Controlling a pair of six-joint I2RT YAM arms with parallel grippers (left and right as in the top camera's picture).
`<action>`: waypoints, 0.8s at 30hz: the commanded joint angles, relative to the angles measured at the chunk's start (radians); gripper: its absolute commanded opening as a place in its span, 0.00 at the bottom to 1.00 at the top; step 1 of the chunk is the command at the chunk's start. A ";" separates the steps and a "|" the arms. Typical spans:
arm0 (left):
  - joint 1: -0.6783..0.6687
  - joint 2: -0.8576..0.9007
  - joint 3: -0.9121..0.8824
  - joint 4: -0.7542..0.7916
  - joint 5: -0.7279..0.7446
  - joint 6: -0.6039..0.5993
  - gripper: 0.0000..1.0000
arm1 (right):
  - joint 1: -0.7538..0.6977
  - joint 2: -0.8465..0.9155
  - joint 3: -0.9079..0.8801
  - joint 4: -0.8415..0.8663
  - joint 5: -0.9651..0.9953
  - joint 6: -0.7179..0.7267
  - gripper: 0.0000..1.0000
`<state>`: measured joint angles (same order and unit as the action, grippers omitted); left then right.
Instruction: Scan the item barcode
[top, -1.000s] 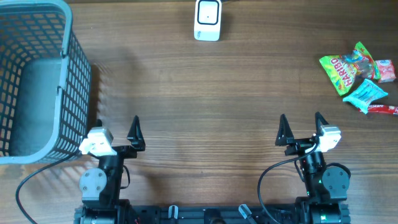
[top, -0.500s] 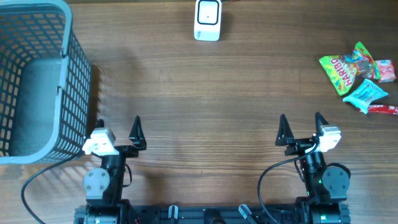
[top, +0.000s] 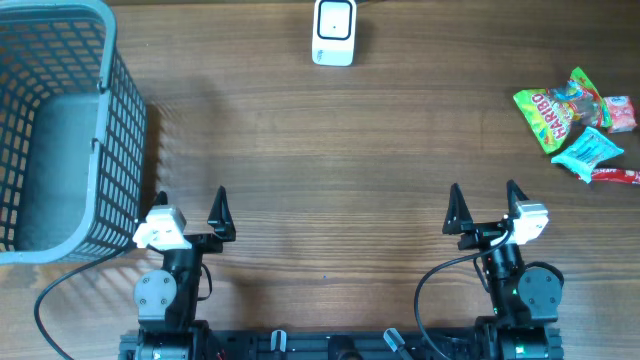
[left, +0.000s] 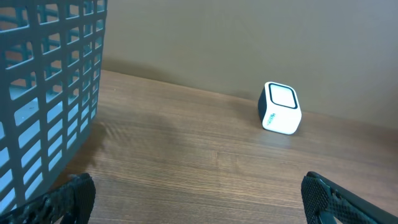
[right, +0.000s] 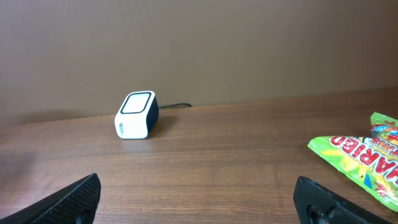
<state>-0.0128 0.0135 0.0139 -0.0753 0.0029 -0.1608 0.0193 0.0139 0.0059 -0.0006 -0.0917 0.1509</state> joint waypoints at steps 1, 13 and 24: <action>0.004 -0.010 -0.008 -0.002 0.020 0.029 1.00 | 0.008 -0.004 -0.001 0.003 0.017 -0.019 1.00; 0.004 -0.008 -0.008 0.000 0.023 0.025 1.00 | 0.008 -0.004 -0.001 0.002 0.017 -0.019 0.99; 0.004 -0.008 -0.008 0.000 0.023 0.025 1.00 | 0.008 -0.004 -0.001 0.003 0.017 -0.019 1.00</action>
<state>-0.0128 0.0135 0.0139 -0.0753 0.0101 -0.1547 0.0193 0.0139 0.0063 -0.0006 -0.0917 0.1509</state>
